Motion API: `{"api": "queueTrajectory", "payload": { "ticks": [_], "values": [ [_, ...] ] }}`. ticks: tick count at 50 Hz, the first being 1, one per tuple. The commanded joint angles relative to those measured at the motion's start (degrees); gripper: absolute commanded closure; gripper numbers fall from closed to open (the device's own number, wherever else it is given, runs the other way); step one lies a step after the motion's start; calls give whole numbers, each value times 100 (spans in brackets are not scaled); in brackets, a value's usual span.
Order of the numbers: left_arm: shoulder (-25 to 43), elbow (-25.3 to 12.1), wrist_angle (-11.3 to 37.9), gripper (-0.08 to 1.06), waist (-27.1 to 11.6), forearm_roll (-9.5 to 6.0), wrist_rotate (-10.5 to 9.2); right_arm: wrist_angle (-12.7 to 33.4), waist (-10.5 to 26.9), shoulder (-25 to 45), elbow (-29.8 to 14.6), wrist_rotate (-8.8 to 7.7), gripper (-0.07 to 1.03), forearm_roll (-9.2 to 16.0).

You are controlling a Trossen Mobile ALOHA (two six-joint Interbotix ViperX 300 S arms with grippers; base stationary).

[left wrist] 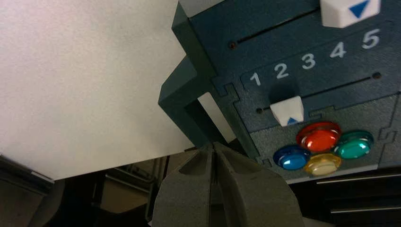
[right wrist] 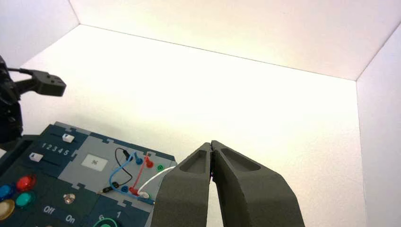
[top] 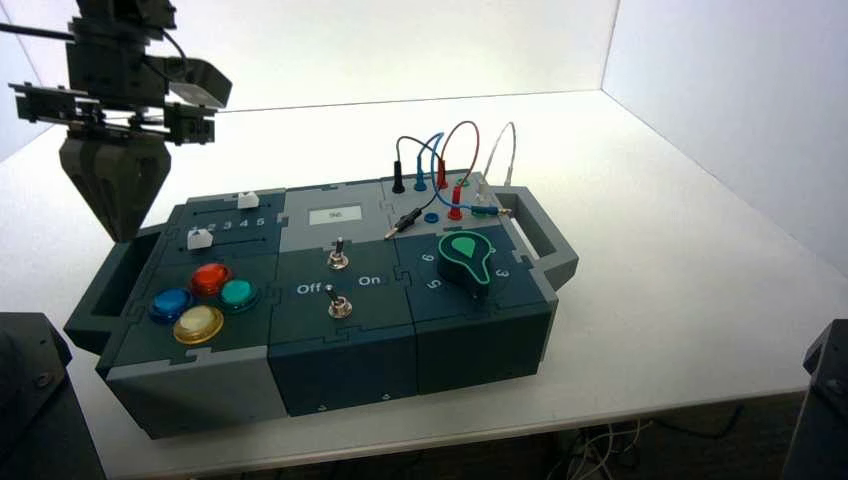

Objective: Push the blue button with the left gripper.

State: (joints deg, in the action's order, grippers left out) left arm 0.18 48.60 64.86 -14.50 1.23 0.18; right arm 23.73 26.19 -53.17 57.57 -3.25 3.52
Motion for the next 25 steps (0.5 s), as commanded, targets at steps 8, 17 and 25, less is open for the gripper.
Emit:
{"api": "queueTrajectory", "payload": {
  "ticks": [8,17,25],
  "values": [
    [158,-62,-229,101,18,9,18,-88,-44,-9,-176,9,99,0],
    [176,-88,-316,101,18,18,9,-97,-44,-9,-167,0,99,0],
    [193,-97,-413,101,18,35,0,-105,-70,-18,-176,0,99,0]
  ]
}}
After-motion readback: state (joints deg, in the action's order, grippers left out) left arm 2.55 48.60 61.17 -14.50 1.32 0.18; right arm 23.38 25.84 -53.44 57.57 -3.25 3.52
